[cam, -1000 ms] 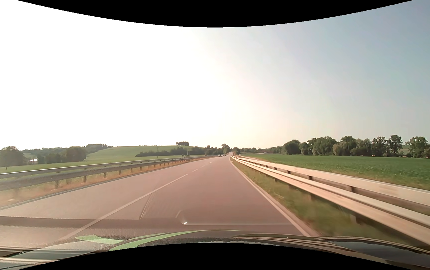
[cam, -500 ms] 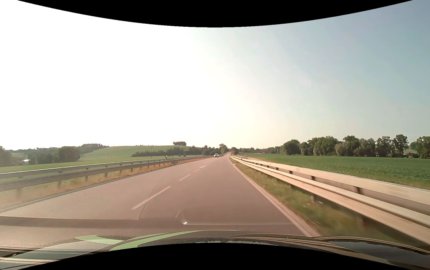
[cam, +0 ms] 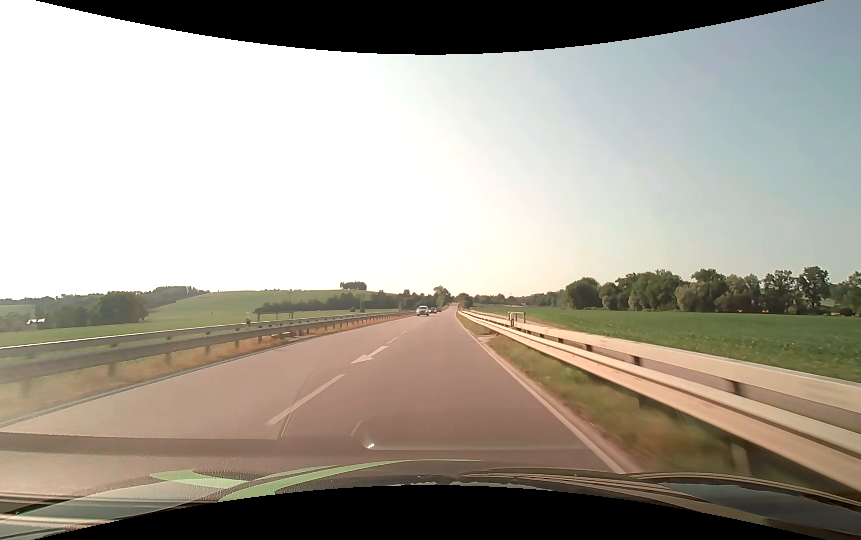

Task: Follow the waypoints while adhering to traffic rules and regulations

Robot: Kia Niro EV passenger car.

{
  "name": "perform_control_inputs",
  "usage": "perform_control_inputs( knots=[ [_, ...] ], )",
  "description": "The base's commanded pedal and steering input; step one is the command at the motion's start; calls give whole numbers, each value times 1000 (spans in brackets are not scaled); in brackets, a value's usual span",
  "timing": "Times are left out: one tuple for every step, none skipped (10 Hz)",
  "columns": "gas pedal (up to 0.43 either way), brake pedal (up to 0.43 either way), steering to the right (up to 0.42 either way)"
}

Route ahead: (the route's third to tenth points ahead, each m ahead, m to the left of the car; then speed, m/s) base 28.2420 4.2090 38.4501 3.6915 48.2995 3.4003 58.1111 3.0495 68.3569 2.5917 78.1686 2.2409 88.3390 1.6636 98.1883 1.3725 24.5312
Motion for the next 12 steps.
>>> perform_control_inputs(
  knots=[
    [197, 0, 5],
    [197, 0, 5],
    [197, 0, 5],
    [197, 0, 4],
    [197, 0, 4],
    [209, 0, 3],
    [209, 0, 3],
    [209, 0, 2],
    [209, 0, 2],
    [209, 0, 3],
    [209, 0, 2],
    [209, 0, 2]
  ],
)
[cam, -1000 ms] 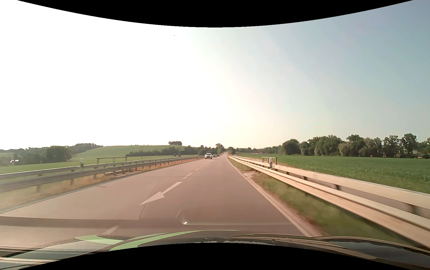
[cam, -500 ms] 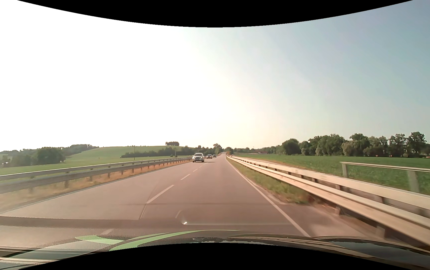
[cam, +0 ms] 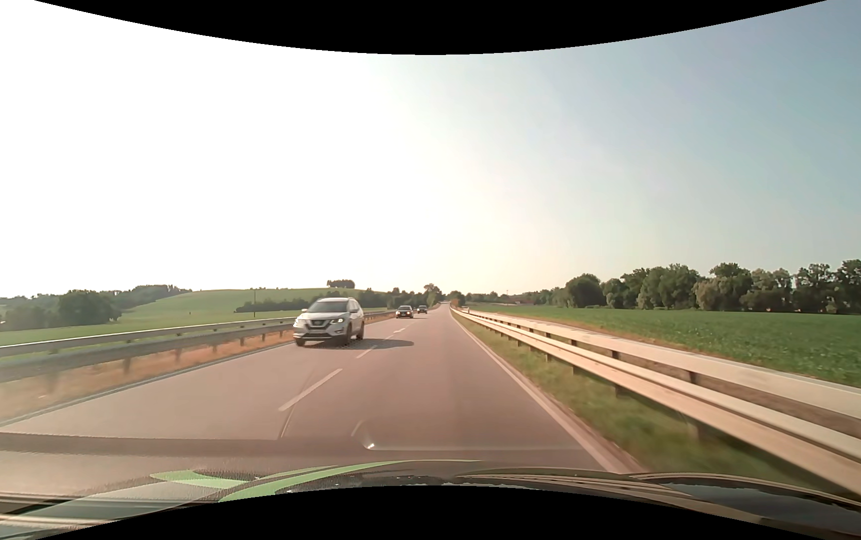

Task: Follow the waypoints while adhering to traffic rules and regulations

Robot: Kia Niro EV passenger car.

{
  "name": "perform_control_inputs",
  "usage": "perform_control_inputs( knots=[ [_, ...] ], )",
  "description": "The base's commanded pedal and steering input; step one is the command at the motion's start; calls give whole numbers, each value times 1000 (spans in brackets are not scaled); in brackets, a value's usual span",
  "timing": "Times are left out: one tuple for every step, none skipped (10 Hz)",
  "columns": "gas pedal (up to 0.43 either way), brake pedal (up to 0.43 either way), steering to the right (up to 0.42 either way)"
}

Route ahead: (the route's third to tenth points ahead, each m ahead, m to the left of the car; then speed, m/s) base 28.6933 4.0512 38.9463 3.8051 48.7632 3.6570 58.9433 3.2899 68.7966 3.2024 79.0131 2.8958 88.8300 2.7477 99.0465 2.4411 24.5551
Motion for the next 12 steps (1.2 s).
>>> perform_control_inputs(
  knots=[
    [209, 0, 2],
    [209, 0, 2],
    [209, 0, 2],
    [209, 0, 2],
    [209, 0, 1],
    [209, 0, 1],
    [209, 0, 1],
    [209, 0, 1],
    [209, 0, 0],
    [209, 0, 0],
    [209, 0, 0],
    [209, 0, 0]
  ],
)
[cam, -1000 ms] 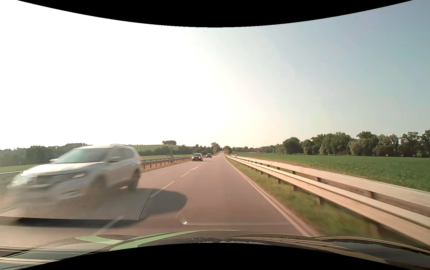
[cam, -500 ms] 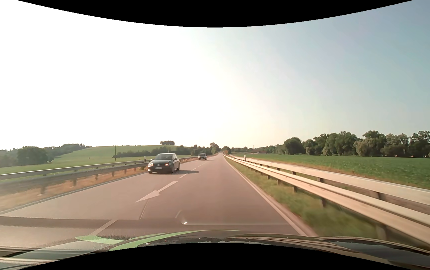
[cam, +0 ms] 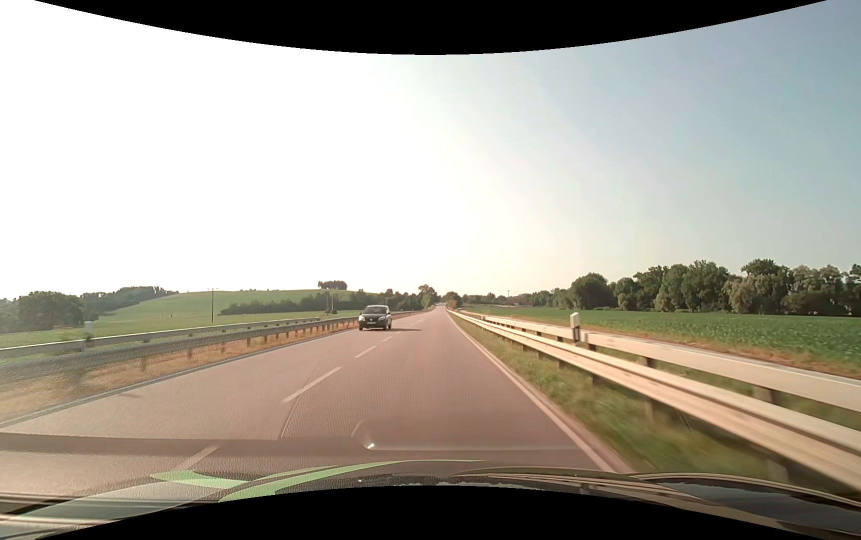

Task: Follow the waypoints while adhering to traffic rules and regulations

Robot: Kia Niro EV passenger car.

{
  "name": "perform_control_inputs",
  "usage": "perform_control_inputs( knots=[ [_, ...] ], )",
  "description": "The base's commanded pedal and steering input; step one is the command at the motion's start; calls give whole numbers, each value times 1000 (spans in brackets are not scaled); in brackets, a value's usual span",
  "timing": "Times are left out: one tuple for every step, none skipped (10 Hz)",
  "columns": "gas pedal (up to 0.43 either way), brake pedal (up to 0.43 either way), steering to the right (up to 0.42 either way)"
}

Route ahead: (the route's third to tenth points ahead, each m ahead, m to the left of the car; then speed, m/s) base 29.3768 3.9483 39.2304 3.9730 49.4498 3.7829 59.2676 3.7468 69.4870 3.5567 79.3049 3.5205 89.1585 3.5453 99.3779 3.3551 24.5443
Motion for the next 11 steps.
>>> perform_control_inputs(
  knots=[
    [209, 0, 0],
    [209, 0, 0],
    [209, 0, 0],
    [209, 0, 0],
    [209, 0, 1],
    [209, 0, 0],
    [209, 0, 0],
    [209, 0, 0],
    [209, 0, 0],
    [209, 0, 0],
    [209, 0, 0]
  ],
)
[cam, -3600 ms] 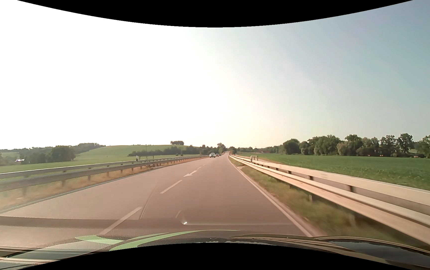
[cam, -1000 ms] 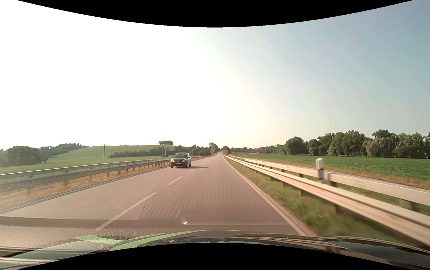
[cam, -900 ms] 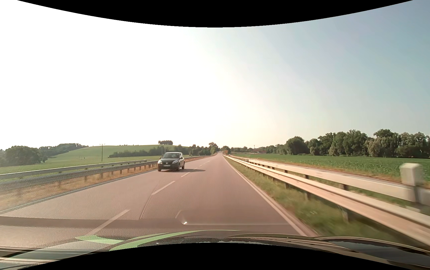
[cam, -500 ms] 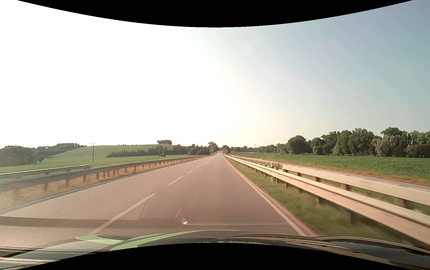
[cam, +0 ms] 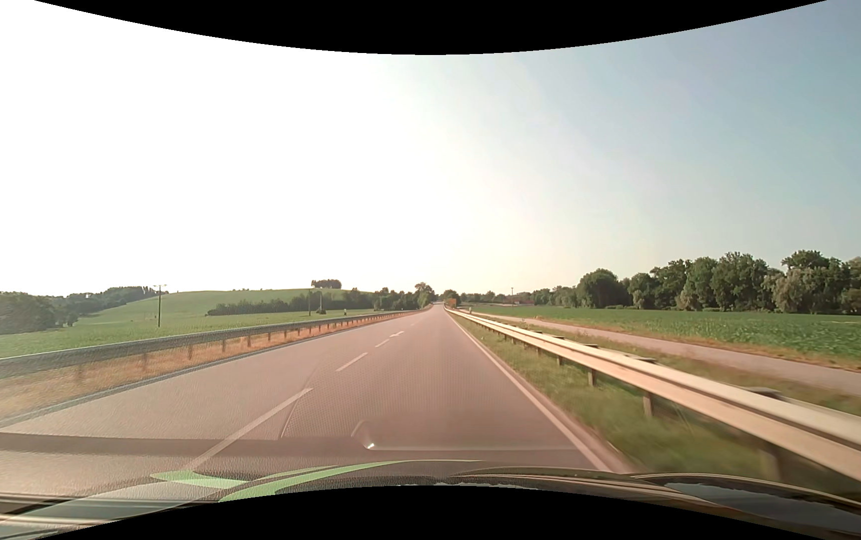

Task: Follow the waypoints while adhering to traffic rules and regulations

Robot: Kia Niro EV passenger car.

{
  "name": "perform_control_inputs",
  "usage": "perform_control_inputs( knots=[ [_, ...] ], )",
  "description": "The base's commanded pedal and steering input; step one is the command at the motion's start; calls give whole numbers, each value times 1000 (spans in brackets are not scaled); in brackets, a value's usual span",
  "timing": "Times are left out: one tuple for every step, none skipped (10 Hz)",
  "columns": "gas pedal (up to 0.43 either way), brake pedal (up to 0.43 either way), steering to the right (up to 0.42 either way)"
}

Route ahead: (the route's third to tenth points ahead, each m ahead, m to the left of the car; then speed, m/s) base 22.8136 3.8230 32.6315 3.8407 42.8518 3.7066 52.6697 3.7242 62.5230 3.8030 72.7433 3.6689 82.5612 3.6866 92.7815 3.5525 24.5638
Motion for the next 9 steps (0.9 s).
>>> perform_control_inputs(
  knots=[
    [209, 0, -1],
    [209, 0, -1],
    [209, 0, -1],
    [209, 0, -1],
    [209, 0, -1],
    [220, 0, -1],
    [220, 0, -1],
    [220, 0, -1],
    [220, 0, -1]
  ],
)
